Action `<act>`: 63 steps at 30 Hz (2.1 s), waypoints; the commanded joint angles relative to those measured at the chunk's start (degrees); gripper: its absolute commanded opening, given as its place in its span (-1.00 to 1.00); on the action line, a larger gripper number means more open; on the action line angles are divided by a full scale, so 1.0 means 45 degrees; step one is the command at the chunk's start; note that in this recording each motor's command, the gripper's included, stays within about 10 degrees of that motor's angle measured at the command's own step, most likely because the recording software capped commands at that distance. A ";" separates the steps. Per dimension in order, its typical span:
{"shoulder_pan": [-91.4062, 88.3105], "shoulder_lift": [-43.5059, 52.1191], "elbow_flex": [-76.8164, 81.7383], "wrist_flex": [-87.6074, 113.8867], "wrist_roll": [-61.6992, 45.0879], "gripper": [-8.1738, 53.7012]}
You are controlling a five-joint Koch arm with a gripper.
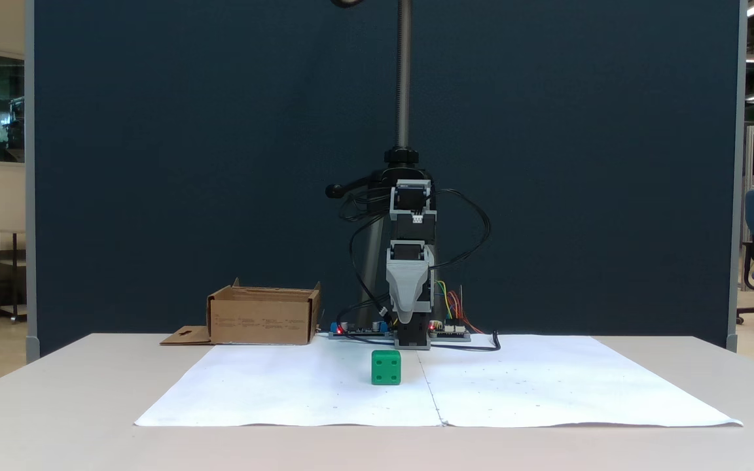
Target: Grasp a green dice and put it in the bin.
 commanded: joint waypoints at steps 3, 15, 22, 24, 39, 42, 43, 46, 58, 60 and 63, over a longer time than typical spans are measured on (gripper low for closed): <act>0.0449 -0.0586 -0.1094 0.0215 -0.1074 0.53; 0.1465 -0.1992 -0.1270 0.0352 -0.2871 0.53; 0.1523 -0.2598 -0.1270 0.0430 -0.3203 0.54; 0.1563 -0.2656 -0.1270 0.0430 -0.3203 0.54; 0.1523 -0.3320 -0.1230 0.0391 -0.3027 0.54; 0.1543 -0.3379 -0.1230 0.0234 -0.2715 0.54; 0.1543 -0.3398 -0.1230 0.0215 -0.2578 0.54; 0.1543 -0.3418 -0.1230 0.0156 -0.2207 0.54; 0.1406 -0.3691 -0.1309 0.0020 -0.0723 0.53; 0.1406 -0.3770 -0.1504 0.0020 -0.0586 0.53; 0.1426 -0.3906 -0.1680 0.0000 -0.0508 0.53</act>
